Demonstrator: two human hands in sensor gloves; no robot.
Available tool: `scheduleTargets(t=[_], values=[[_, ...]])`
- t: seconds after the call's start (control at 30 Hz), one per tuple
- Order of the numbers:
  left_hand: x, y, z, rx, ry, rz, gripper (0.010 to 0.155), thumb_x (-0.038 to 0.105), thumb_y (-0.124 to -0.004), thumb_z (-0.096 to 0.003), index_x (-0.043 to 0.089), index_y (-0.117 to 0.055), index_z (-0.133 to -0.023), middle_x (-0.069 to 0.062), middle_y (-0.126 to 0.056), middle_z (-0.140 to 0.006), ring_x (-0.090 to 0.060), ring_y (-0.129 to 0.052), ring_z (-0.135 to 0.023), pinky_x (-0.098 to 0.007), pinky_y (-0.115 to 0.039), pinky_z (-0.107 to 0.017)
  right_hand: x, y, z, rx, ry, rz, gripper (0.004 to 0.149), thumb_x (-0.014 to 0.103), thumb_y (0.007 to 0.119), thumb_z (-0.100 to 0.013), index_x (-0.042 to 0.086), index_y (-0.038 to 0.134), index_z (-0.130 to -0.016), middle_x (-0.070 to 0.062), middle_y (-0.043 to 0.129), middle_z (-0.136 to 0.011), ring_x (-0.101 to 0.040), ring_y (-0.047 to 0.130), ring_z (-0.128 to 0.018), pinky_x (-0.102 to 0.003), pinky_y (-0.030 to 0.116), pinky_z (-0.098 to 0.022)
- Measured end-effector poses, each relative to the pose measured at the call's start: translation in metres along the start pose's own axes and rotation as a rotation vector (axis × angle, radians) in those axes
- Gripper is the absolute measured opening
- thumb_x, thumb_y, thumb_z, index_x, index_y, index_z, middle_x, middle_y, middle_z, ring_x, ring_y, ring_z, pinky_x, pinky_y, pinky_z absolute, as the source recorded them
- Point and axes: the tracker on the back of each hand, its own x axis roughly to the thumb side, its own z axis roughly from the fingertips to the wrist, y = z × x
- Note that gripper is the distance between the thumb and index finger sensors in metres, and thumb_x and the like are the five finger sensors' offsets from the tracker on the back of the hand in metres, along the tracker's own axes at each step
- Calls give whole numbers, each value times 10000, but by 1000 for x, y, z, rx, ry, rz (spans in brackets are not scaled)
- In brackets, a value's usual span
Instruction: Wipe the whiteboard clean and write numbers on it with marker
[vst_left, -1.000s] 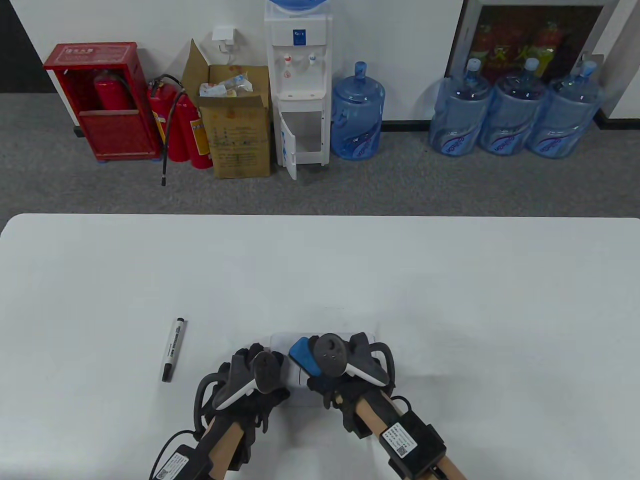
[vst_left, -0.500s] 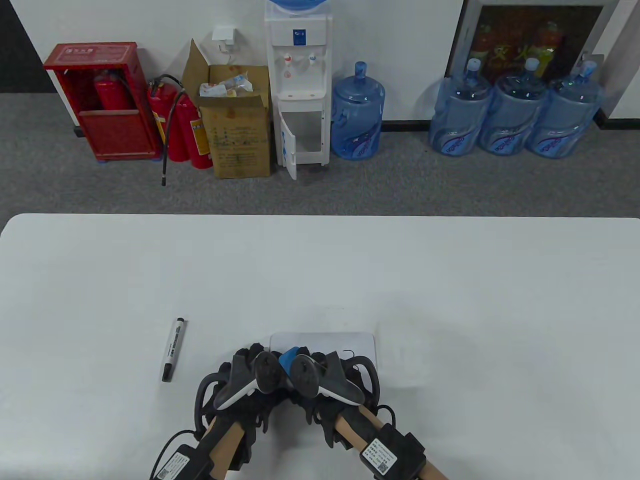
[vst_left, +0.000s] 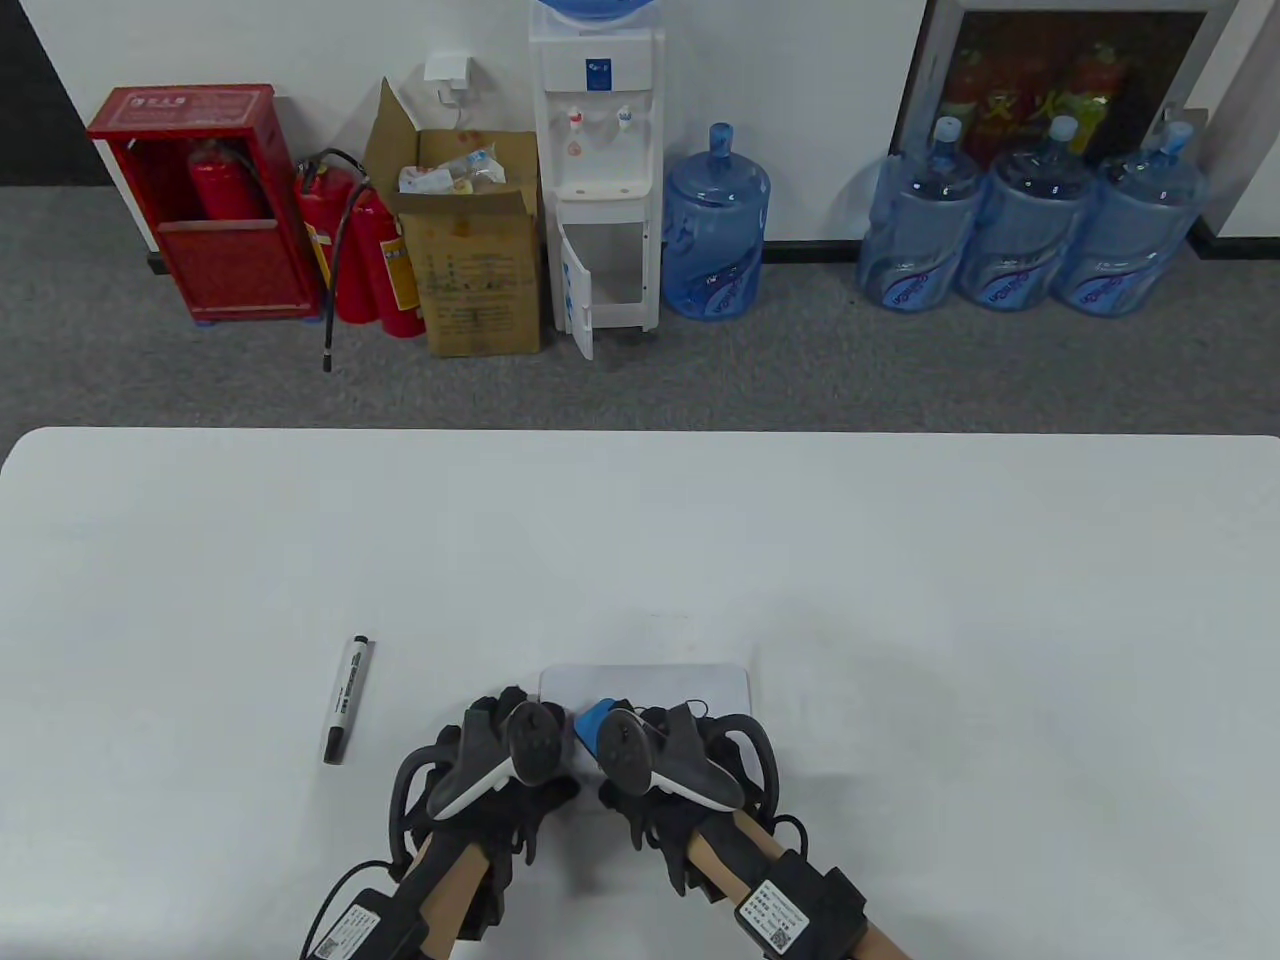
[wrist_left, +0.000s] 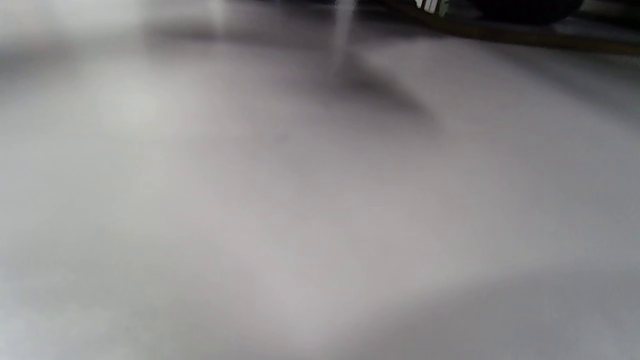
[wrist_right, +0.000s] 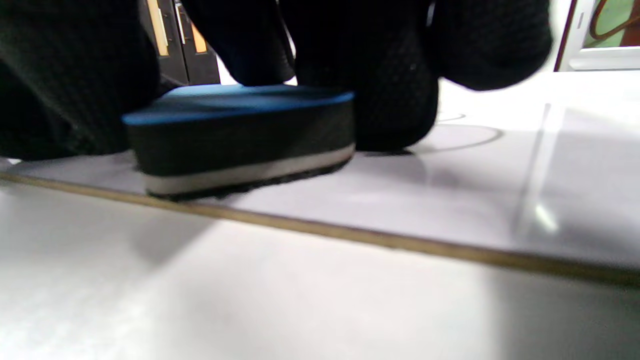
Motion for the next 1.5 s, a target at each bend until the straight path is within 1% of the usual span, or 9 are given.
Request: scheduleTargets(t=[0.37,0.6,0.77,0.97,1.1,1.17,1.37,1.43,1.5], values=[[0,0,0,-1,1,0,769,630,-593,-447,408,-298,-1122,-31,-185,-1270,-392,-243,-1178,-661,-293,-821,-51,-4,-2,16,177,-17,751,562,885,-378,243,668,-1021,-153,776,-888,-295,911,-588,-525,731,-465],[0,0,0,-1,1,0,772,629,-593,-448,405,-294,-1124,-33,-182,-1270,-395,-242,-1177,-662,-294,-821,-66,-5,-1,17,230,-20,753,560,887,-379,232,669,-1021,-159,783,-879,-303,917,-576,-533,729,-463],[0,0,0,1,1,1,770,622,-596,-449,390,-308,-1124,-31,-188,-1270,-396,-248,-1176,-664,-296,-820,-50,-4,-6,15,199,55,766,557,867,-391,179,654,-1022,-176,785,-870,-308,923,-571,-536,733,-463],[1,0,-1,4,3,0,768,621,-601,-444,397,-316,-1121,-26,-194,-1269,-395,-256,-1175,-667,-293,-820,-13,-1,-10,4,72,63,762,558,862,-392,176,659,-1019,-170,789,-870,-307,927,-576,-540,735,-465],[1,0,-1,3,3,-2,768,620,-599,-445,397,-311,-1121,-30,-191,-1269,-397,-253,-1174,-667,-291,-820,19,1,-5,23,-41,98,762,555,853,-397,180,641,-1025,-168,772,-885,-311,917,-601,-544,729,-481],[1,0,-1,3,4,-3,768,619,-598,-445,396,-311,-1121,-31,-191,-1268,-398,-254,-1175,-667,-292,-821,25,2,-3,20,-65,110,763,557,848,-399,181,633,-1028,-168,767,-890,-311,914,-607,-545,728,-486],[1,0,-1,3,6,4,769,618,-603,-442,394,-313,-1118,-31,-192,-1266,-398,-252,-1173,-667,-290,-820,25,2,-1,12,-89,75,765,565,846,-392,182,641,-1023,-161,770,-885,-307,907,-610,-544,724,-491],[1,0,-1,3,7,3,770,617,-604,-442,393,-314,-1118,-29,-194,-1266,-397,-253,-1173,-667,-290,-820,22,1,0,13,-86,58,755,565,853,-390,206,647,-1022,-153,769,-890,-299,903,-614,-544,721,-496],[1,0,-1,2,6,6,771,618,-605,-441,394,-313,-1118,-30,-193,-1266,-396,-249,-1173,-667,-288,-821,16,-1,-1,20,-48,51,737,568,859,-393,240,656,-1020,-143,775,-893,-295,909,-612,-538,729,-484]])
